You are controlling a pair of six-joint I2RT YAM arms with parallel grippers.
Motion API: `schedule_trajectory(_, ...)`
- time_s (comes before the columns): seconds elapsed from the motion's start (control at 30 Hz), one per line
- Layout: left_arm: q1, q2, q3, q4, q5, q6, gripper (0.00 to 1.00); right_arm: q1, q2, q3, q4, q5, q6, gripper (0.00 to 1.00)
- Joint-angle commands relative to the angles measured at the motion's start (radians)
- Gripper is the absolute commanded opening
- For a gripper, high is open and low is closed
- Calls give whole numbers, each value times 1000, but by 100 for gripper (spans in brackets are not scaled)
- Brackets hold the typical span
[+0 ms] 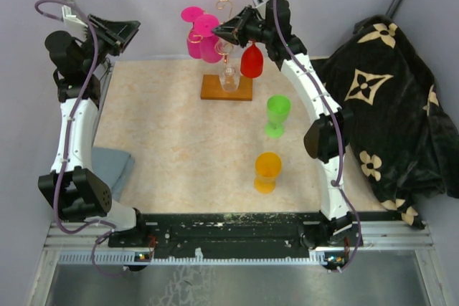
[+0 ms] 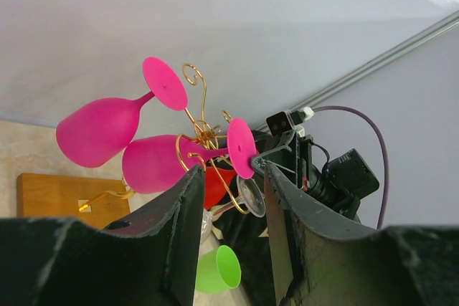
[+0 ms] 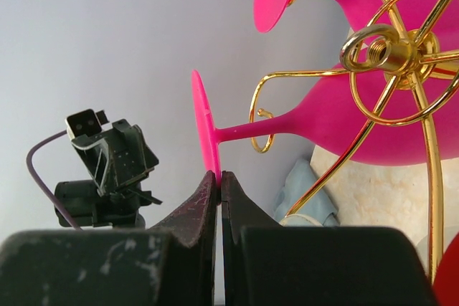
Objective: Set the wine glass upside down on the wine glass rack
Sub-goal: Turn the wine glass upside down at the wine rack.
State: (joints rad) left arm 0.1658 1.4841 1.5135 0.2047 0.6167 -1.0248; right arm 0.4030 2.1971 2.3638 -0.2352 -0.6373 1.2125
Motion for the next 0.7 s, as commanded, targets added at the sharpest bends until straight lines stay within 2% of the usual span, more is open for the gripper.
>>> schedule_trajectory(0.0,7,-19,-17,39,0,-6,45,8,-15,57,42,5,-13,0)
schedule_trajectory(0.2,4,-3,-12,54,34,-26,44,14,-11,52,44,2,-24,0)
schedule_trajectory(0.3,-10,41,12,78,108,-68,45,14,-14,45,42,1,-32,0)
schedule_trajectory(0.47,-81,123,40,139,168,-151,45,14,-30,13,53,-8,-41,0)
schedule_trajectory(0.67,-173,260,193,90,189,-188,45,14,-54,-28,76,-13,-48,0)
